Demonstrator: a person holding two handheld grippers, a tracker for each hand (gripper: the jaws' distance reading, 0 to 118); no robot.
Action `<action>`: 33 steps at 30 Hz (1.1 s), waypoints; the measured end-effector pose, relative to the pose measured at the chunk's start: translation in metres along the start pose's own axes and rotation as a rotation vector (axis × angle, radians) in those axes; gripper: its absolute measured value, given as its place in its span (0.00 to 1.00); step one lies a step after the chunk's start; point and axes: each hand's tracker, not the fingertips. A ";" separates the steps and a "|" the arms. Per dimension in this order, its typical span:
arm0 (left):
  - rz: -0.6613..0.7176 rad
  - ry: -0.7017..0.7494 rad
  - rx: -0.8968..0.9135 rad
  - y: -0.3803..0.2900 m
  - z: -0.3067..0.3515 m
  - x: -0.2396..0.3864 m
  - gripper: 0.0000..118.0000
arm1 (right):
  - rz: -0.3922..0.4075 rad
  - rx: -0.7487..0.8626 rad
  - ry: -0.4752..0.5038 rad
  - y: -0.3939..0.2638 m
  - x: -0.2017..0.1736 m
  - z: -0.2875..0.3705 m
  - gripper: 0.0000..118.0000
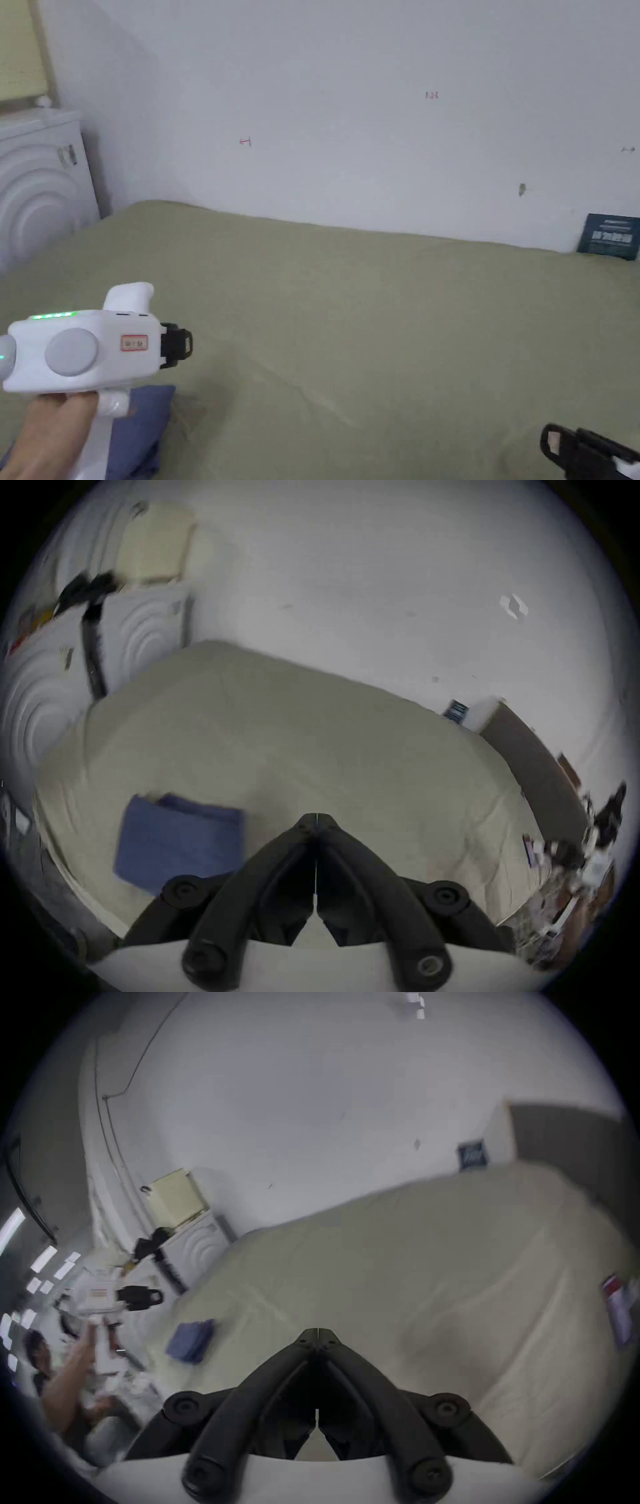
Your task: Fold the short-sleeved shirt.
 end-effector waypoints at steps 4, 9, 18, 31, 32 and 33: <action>-0.102 -0.058 0.174 -0.033 0.022 0.115 0.00 | 0.195 0.151 -0.199 0.015 -0.028 0.019 0.01; -0.219 0.014 0.370 -0.055 0.029 0.193 0.00 | 0.403 0.285 -0.358 0.022 -0.059 0.042 0.01; -0.341 0.035 0.468 -0.048 0.062 0.228 0.00 | 0.372 0.352 -0.373 0.032 -0.061 0.068 0.01; -0.296 0.050 0.485 -0.044 0.066 0.217 0.20 | 0.357 0.365 -0.357 0.034 -0.063 0.070 0.46; -0.293 0.056 0.489 -0.043 0.065 0.215 0.27 | 0.359 0.361 -0.354 0.035 -0.063 0.068 0.51; -0.292 0.063 0.483 -0.042 0.064 0.214 0.27 | 0.371 0.352 -0.366 0.036 -0.064 0.066 0.51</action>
